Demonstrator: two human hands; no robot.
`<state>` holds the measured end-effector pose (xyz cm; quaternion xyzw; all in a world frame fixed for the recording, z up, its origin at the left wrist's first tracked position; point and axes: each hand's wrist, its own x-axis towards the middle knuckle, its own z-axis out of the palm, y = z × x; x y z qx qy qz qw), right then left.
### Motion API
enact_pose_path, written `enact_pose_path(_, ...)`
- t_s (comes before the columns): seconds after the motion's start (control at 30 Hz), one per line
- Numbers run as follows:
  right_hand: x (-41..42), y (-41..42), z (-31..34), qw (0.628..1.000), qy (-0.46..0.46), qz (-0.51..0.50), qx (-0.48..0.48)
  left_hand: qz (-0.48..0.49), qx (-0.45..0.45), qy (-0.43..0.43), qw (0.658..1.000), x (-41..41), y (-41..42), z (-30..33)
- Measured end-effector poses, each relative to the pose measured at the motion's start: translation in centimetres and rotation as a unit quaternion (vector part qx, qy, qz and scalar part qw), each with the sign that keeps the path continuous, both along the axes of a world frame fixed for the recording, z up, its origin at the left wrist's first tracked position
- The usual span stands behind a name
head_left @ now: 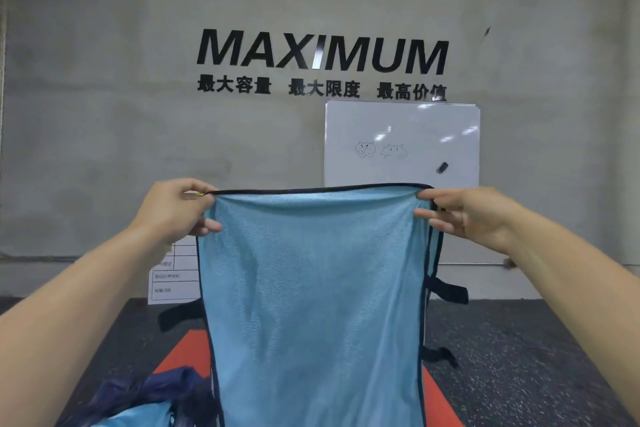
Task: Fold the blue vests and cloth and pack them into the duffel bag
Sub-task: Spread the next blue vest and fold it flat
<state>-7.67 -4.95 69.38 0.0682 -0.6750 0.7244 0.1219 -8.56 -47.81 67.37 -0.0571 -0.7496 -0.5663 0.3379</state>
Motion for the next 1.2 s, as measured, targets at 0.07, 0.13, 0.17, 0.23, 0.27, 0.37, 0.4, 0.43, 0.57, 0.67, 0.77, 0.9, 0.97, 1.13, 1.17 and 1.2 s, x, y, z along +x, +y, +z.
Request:
enact_pose_path(0.07,0.6,0.3,0.3,1.000,0.001,-0.002,0.000,-0.017,0.018,-0.004,1.000,0.5,0.2,0.3)
enact_pose_path(0.13,1.3,0.6,0.5,1.000,0.004,-0.004,-0.003,-0.028,0.020,-0.002,0.999,0.9,0.3,0.5)
enact_pose_path(0.17,1.6,0.8,0.7,1.000,0.005,-0.005,-0.006,-0.033,0.018,-0.001,0.999,1.1,0.4,0.6)
enact_pose_path(0.23,2.1,1.1,0.9,1.000,0.005,-0.008,-0.009,-0.045,0.015,0.003,0.999,1.4,0.6,0.8)
enact_pose_path(0.27,2.3,1.2,1.0,1.000,0.005,-0.010,-0.009,-0.049,0.013,0.007,0.999,1.4,0.7,0.9)
enact_pose_path(0.37,2.3,1.6,1.1,1.000,0.008,-0.014,-0.014,-0.055,0.011,0.017,0.998,1.1,1.0,1.0)
enact_pose_path(0.4,2.2,1.7,1.0,1.000,0.008,-0.015,-0.015,-0.055,0.010,0.017,0.998,1.0,1.2,0.9)
enact_pose_path(0.43,2.0,1.8,0.9,1.000,0.007,-0.017,-0.015,-0.055,0.009,0.015,0.998,0.7,1.4,0.7)
enact_pose_path(0.57,0.3,2.1,-0.2,0.999,-0.010,-0.023,-0.033,-0.052,0.004,-0.005,0.999,-1.0,2.2,-0.4)
enact_pose_path(0.67,-1.9,2.2,-1.7,0.999,-0.028,-0.027,-0.035,-0.042,-0.004,-0.025,0.999,-3.1,2.7,-1.9)
enact_pose_path(0.77,-5.0,2.1,-3.9,0.999,-0.035,-0.037,-0.001,-0.026,-0.013,-0.038,0.999,-6.2,3.2,-4.0)
enact_pose_path(0.9,-10.5,1.7,-7.0,0.997,-0.042,-0.003,0.069,0.003,-0.022,-0.051,0.998,-11.3,3.4,-7.0)
enact_pose_path(0.97,-13.6,1.5,-8.3,0.992,-0.053,0.028,0.111,0.015,-0.034,-0.060,0.998,-13.9,3.2,-8.3)
enact_pose_path(1.13,-20.9,0.6,-10.8,0.988,-0.060,0.050,0.130,0.025,-0.045,-0.078,0.996,-19.4,2.8,-9.7)
enact_pose_path(1.17,-22.1,0.2,-10.9,0.990,-0.047,0.048,0.124,0.020,-0.046,-0.077,0.996,-20.4,2.7,-9.4)
enact_pose_path(1.2,-23.1,-0.1,-10.8,0.992,-0.029,0.043,0.112,0.014,-0.049,-0.075,0.996,-21.3,2.5,-8.9)
